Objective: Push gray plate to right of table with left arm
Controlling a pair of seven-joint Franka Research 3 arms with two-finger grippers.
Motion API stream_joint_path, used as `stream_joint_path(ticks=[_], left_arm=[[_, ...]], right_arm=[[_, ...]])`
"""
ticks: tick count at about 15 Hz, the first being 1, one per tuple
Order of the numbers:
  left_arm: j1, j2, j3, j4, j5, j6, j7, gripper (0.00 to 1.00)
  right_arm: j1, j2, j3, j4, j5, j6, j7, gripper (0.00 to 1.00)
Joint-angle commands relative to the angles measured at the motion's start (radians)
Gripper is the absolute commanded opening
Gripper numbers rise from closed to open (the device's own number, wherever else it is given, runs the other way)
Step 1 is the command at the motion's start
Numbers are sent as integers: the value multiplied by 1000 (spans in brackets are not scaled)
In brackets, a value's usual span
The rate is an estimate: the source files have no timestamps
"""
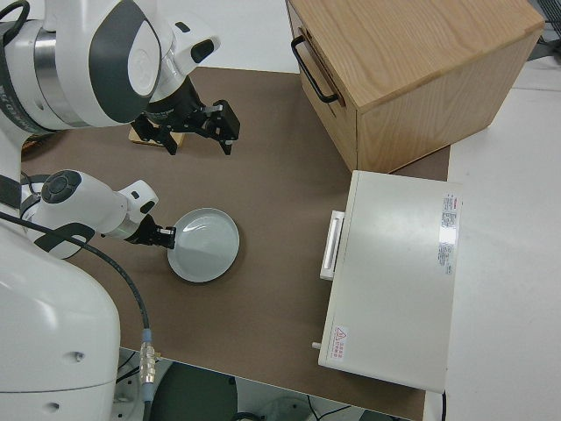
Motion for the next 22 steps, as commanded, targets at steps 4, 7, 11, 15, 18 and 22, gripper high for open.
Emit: stream_joint_path(ticks=[4, 7, 11, 15, 18, 22], left_arm=[[3, 13, 17, 27, 23, -40, -15, 623], [10, -36, 25, 20, 23, -100, -9, 995], [99, -117, 22, 14, 8, -204, 40, 995], [231, -212, 24, 5, -92, -360, 262, 995], [348, -289, 24, 5, -132, -474, 408, 998], [484, -363, 25, 5, -127, -566, 606, 998]], right_arm=[[-11, -8, 6, 1, 8, -12, -3, 983], [-11, -8, 4, -1, 8, -12, -3, 983], [-11, -8, 4, 1, 8, -12, -3, 983], [-11, -8, 4, 1, 8, -12, -3, 983], [-11, -8, 6, 1, 8, -12, -3, 983], [-11, -8, 6, -1, 8, -12, -1, 983]])
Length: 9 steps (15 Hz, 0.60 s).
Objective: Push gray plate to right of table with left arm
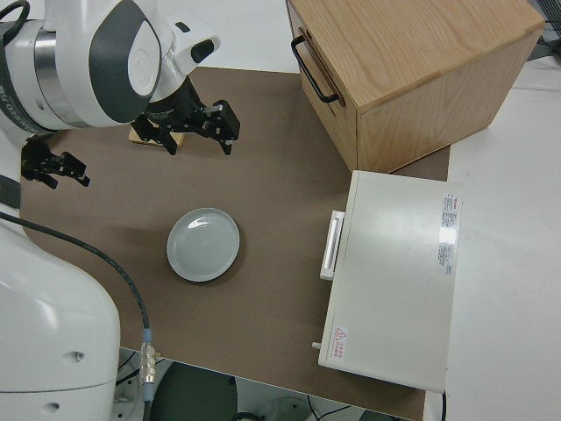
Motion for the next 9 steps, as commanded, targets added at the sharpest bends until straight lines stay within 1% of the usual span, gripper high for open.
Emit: stream_joint_path(ticks=[1, 3, 6, 9], left_arm=[[116, -81, -6, -22, -16, -80, 188, 998], [179, -107, -6, -20, -1, -108, 242, 998], [254, -145, -5, -14, 74, -151, 343, 998], [308, -167, -3, -10, 99, -158, 419, 998]], right_arm=[[-11, -8, 6, 1, 8, -12, -3, 983], [-11, -8, 4, -1, 8, -12, -1, 983], [-11, -8, 6, -1, 8, -12, -3, 983], [-11, -8, 6, -1, 8, -12, -3, 983]])
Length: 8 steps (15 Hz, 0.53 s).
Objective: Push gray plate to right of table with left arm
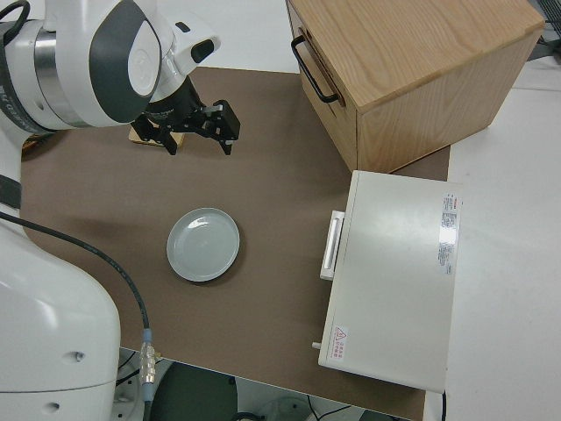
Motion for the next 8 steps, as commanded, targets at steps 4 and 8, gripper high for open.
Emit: stream_joint_path(ticks=[4, 8], left_arm=[[76, -40, 1, 44, 108, -65, 167, 998], [74, -24, 55, 126, 109, -98, 170, 998]], right_arm=[[-11, -8, 6, -1, 10, -12, -3, 983], [-11, -8, 4, 1, 8, -12, -3, 983]])
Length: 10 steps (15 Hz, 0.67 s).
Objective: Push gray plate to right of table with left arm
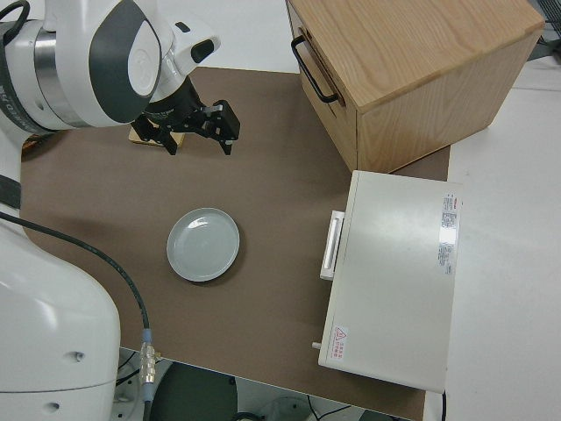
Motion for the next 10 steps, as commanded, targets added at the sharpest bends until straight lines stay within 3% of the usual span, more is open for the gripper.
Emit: stream_joint_path(ticks=[1, 10], left_arm=[[4, 11, 28, 77, 21, -56, 22, 998], [6, 19, 58, 105, 10, -65, 22, 998]], right_arm=[[-11, -8, 4, -1, 8, -12, -3, 983], [-11, -8, 6, -1, 8, -12, -1, 983]])
